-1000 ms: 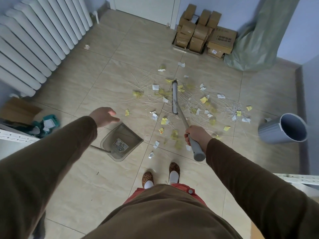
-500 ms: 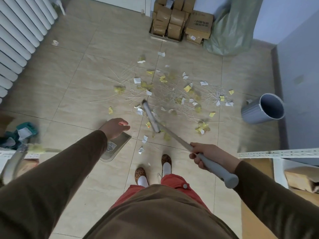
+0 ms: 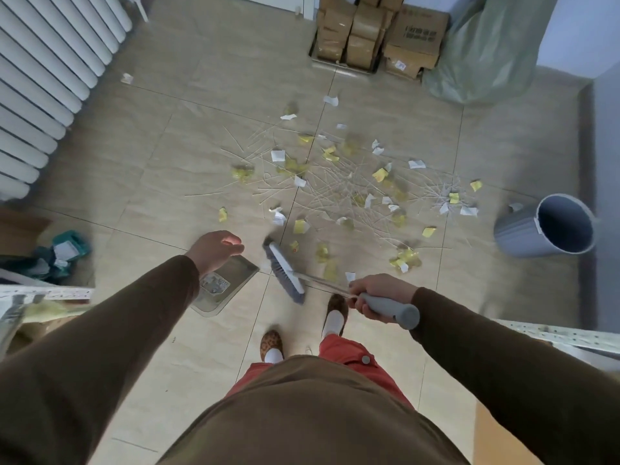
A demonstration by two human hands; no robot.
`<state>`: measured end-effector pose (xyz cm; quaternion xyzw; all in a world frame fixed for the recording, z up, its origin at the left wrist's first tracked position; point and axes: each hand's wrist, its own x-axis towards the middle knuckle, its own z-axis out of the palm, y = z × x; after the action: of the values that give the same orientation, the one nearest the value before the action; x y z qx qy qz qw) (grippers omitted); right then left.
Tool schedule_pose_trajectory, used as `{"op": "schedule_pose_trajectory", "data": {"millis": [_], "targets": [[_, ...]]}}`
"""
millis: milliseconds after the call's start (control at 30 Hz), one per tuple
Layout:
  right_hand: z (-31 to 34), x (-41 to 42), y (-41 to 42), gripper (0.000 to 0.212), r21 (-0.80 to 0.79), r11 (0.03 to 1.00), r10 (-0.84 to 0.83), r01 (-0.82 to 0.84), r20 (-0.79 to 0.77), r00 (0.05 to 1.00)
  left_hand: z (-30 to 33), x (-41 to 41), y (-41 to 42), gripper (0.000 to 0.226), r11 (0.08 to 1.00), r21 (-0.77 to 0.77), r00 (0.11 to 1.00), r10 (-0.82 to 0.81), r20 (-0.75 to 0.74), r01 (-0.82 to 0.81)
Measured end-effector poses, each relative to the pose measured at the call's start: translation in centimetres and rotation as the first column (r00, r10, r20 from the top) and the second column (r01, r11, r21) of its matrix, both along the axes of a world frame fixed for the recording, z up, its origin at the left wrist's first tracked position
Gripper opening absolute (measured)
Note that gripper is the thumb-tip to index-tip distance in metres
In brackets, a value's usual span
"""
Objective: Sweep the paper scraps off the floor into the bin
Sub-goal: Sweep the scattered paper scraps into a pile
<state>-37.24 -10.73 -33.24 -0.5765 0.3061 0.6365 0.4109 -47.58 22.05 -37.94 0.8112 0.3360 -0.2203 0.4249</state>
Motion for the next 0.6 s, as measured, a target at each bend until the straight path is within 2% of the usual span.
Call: {"op": "schedule_pose_trajectory", "data": {"millis": [133, 300, 400, 533, 600], "targets": [[-0.2, 5.2, -1.4, 0.012, -0.050, 0.988, 0.151, -0.144, 0.185, 0.971, 0.0, 3.4, -1.7, 0.027, 1.000, 0.002, 1.000, 0.012, -0.004, -0.012], [2.4, 7.8, -2.2, 0.027, 0.038, 0.995, 0.080, -0.094, 0.279, 0.957, 0.4, 6.9, -3.1, 0.028, 1.000, 0.004, 1.000, 0.003, 0.021, -0.003], [3.6, 9.5, -0.9, 0.032, 0.129, 0.990, 0.029, -0.055, 0.197, 0.980, 0.8, 7.9, -3.1, 0.028, 0.999, -0.002, 0.998, 0.054, 0.037, -0.054], [2.4, 10.3, 5.4, 0.013, 0.274, 0.961, 0.015, -0.024, 0.037, 0.999, 1.2, 7.7, -1.8, 0.027, 0.992, -0.017, 0.991, 0.125, 0.042, -0.125], [0.3, 10.1, 10.0, 0.009, 0.331, 0.942, -0.020, 0.048, -0.087, 0.996, 1.3, 7.4, -0.4, 0.027, 0.988, -0.005, 0.988, 0.152, 0.034, -0.152]]}}
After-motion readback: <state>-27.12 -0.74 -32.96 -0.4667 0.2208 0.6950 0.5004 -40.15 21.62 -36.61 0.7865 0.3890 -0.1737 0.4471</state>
